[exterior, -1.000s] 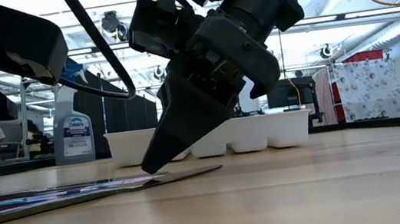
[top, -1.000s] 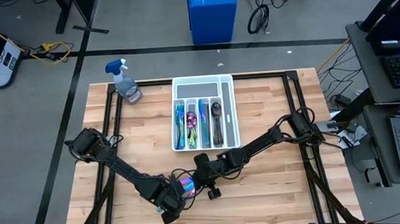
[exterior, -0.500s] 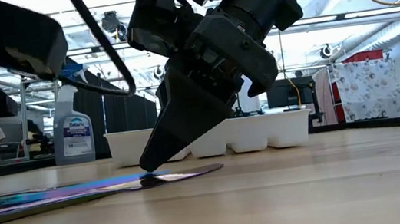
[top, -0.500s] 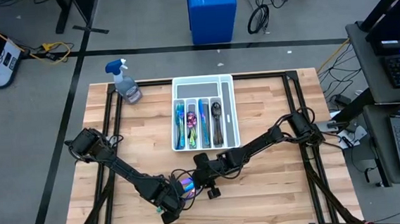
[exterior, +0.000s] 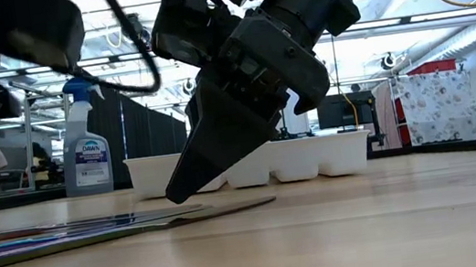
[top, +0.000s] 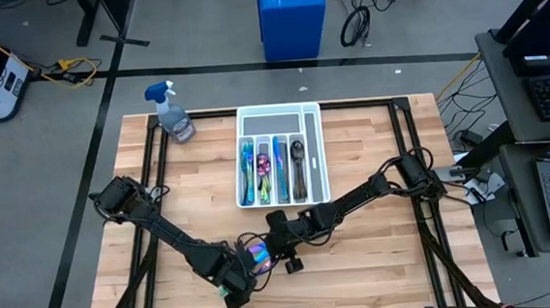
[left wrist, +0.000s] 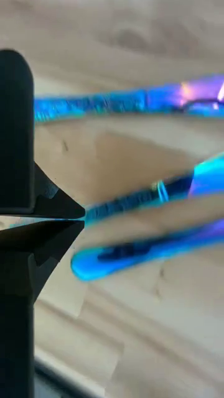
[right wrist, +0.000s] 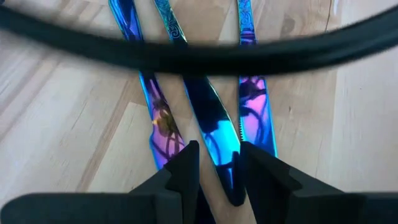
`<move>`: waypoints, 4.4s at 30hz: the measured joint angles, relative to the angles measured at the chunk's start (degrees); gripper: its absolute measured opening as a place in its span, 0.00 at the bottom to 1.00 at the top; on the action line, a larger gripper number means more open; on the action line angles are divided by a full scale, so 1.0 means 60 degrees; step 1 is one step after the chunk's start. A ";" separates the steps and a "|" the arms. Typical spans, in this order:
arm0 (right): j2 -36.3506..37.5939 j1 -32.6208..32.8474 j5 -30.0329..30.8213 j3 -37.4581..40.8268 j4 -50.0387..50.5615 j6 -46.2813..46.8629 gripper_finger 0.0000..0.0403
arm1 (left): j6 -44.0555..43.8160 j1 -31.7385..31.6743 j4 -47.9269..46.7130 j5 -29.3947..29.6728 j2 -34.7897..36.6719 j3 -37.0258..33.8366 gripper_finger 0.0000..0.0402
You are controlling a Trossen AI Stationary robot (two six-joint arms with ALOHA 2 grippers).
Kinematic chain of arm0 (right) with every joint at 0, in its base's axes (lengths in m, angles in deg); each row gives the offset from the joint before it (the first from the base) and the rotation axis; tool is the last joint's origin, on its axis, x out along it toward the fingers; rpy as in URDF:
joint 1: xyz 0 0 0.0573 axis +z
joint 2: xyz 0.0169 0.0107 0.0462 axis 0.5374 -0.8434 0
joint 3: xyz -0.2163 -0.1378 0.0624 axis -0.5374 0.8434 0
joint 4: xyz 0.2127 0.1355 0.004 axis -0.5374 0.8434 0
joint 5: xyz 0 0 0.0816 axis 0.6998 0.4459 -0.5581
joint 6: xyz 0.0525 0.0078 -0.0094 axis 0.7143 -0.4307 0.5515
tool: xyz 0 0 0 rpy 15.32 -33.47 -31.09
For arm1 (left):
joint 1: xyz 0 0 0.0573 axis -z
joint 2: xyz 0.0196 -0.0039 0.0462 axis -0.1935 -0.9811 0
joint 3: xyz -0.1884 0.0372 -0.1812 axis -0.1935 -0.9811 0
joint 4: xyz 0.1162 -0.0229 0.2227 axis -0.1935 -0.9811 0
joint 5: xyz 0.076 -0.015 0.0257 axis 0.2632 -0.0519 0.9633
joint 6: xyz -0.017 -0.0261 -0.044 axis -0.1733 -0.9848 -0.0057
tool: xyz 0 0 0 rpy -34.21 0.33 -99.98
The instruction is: Sort silverware
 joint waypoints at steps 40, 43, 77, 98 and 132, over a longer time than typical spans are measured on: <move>0.0004 0.0102 0.0018 -0.0007 -0.0061 -0.0218 0.25 | -0.3229 0.0998 -0.0307 0.0176 -0.0911 0.0183 0.37; 0.0004 0.0102 0.0018 -0.0007 -0.0111 -0.0184 0.25 | -0.3223 0.0942 -0.0424 0.0150 -0.0918 0.0240 0.27; 0.0008 0.0117 0.0007 -0.0007 -0.0477 0.0101 0.25 | -0.2901 0.0923 -0.0778 0.0216 -0.0965 0.0758 0.05; -0.0015 0.0095 -0.0007 -0.0007 0.0065 0.0329 0.25 | -0.2948 0.0923 -0.0778 0.0154 -0.0947 0.0783 0.05; -0.0018 -0.0277 -0.0923 -0.0015 0.0648 0.1323 0.25 | -0.2957 0.0926 -0.0192 0.0320 -0.0929 0.0794 0.06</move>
